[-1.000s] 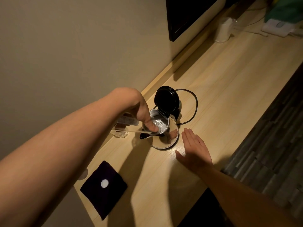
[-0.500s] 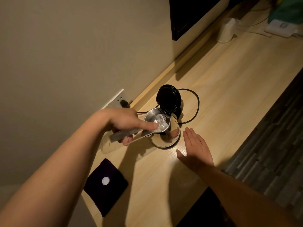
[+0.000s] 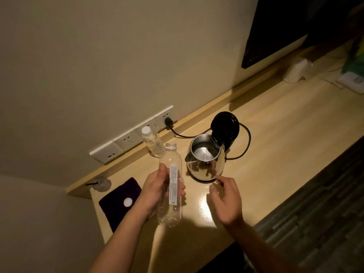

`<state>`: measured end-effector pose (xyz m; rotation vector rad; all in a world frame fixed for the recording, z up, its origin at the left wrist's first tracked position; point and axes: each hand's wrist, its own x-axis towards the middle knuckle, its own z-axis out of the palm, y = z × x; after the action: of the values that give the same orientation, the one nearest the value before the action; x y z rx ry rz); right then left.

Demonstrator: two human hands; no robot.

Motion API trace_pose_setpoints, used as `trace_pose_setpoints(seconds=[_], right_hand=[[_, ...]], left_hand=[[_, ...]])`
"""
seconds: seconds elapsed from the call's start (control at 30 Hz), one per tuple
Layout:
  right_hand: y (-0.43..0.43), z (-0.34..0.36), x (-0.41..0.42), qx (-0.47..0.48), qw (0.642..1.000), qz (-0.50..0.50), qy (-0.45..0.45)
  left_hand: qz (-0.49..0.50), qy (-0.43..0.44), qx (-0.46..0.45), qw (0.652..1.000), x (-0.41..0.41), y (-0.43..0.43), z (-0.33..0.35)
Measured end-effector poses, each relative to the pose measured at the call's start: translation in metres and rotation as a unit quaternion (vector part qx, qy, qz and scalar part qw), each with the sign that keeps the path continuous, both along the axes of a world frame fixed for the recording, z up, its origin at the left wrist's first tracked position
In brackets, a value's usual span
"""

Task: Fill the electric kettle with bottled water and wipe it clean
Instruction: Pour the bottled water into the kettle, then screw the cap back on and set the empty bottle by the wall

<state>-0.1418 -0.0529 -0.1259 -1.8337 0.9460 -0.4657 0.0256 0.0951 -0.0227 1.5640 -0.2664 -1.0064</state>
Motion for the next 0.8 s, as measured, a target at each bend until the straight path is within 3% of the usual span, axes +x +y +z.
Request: trace_pose_setpoints(seconds=[0.13,0.27,0.37,0.53,0.63,0.73,0.8], right_hand=[[0.045,0.070,0.037,0.143,0.983,0.048,-0.105],[0.071,0.111,0.071,0.199,0.963,0.126,-0.131],[0.085,0.122,0.088,0.208,0.958,0.164,-0.110],[0.096,0.124,0.103,0.179,0.958,0.207,-0.084],[0.094,0.123,0.109,0.176,0.959,0.212,-0.072],[0.092,0.118,0.111,0.160,0.962,0.215,-0.051],[0.092,0.114,0.111,0.152,0.963,0.221,-0.037]], left_hand=[[0.098,0.009,0.016,0.995,-0.020,0.009,0.001],[0.146,-0.110,0.045,0.982,-0.042,0.016,0.007],[0.213,-0.151,0.057,0.964,-0.044,0.024,0.008],[0.239,-0.150,0.103,0.954,-0.025,0.064,-0.020],[0.242,-0.238,0.245,0.908,0.003,0.107,-0.060],[0.141,-0.300,0.412,0.849,0.033,0.147,-0.101],[0.071,-0.308,0.455,0.833,0.048,0.159,-0.119]])
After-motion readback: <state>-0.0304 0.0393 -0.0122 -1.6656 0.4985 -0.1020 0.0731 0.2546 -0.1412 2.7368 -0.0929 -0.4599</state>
